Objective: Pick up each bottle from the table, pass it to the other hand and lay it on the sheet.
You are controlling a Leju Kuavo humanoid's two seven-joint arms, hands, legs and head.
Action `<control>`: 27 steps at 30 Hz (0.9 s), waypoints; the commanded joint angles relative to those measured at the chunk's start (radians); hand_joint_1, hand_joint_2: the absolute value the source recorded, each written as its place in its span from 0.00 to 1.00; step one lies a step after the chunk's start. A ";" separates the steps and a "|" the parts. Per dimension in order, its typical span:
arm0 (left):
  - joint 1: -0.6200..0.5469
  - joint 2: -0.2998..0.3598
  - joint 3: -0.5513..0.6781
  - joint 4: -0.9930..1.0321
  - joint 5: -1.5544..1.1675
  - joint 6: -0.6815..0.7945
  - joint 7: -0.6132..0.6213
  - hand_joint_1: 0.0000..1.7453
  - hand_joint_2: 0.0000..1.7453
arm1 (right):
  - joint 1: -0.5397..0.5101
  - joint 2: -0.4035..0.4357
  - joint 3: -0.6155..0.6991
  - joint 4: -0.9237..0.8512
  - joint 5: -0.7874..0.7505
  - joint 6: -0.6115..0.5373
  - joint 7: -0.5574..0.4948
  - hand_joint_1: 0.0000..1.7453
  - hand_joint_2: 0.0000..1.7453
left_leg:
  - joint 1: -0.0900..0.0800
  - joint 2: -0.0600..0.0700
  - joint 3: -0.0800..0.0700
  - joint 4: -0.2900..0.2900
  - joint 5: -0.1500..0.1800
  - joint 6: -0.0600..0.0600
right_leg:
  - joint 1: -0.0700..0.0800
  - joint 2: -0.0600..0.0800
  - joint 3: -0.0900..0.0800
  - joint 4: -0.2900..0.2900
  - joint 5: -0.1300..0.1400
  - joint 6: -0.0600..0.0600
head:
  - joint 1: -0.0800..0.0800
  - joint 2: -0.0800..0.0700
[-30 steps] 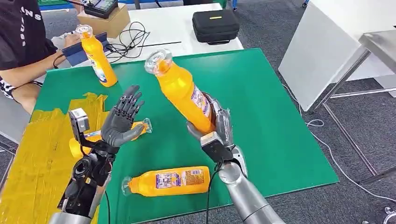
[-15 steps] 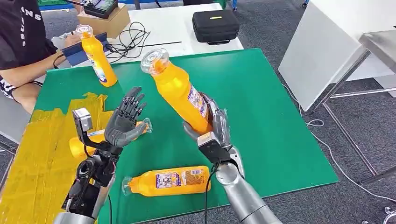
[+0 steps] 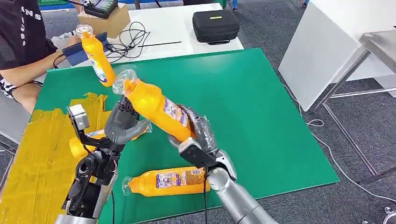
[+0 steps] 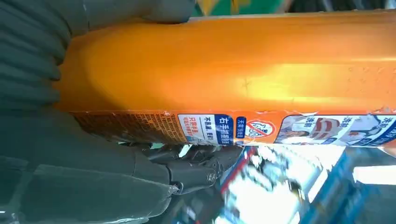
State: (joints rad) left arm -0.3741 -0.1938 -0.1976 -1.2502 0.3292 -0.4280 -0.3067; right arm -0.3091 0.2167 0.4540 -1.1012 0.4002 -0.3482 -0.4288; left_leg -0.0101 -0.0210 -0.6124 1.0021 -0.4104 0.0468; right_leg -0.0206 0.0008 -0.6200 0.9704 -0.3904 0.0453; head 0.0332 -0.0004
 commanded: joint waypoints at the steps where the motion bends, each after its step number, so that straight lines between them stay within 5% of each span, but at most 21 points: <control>1: -0.017 0.032 -0.060 -0.064 0.015 0.009 0.006 0.00 1.00 | -0.108 0.030 0.092 0.236 0.028 -0.004 0.019 1.00 1.00 | 0.002 0.004 0.004 0.001 -0.003 -0.003 | 0.002 0.003 0.003 0.000 -0.001 -0.002 | 0.000 0.000; 27: -0.065 0.020 -0.073 0.007 0.032 0.019 0.004 0.00 1.00 | -0.143 0.058 0.135 0.310 0.020 -0.033 -0.023 1.00 1.00 | 0.002 0.001 0.002 0.001 -0.001 -0.002 | 0.002 0.000 0.002 0.000 -0.001 -0.001 | 0.000 0.000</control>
State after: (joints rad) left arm -0.3716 -0.1911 -0.2193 -1.3165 0.3563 -0.4147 -0.3063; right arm -0.4031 0.2697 0.5291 -0.8751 0.4330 -0.3685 -0.4391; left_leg -0.0096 -0.0209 -0.6122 1.0022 -0.4103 0.0468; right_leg -0.0203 0.0009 -0.6204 0.9704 -0.3904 0.0453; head 0.0332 -0.0004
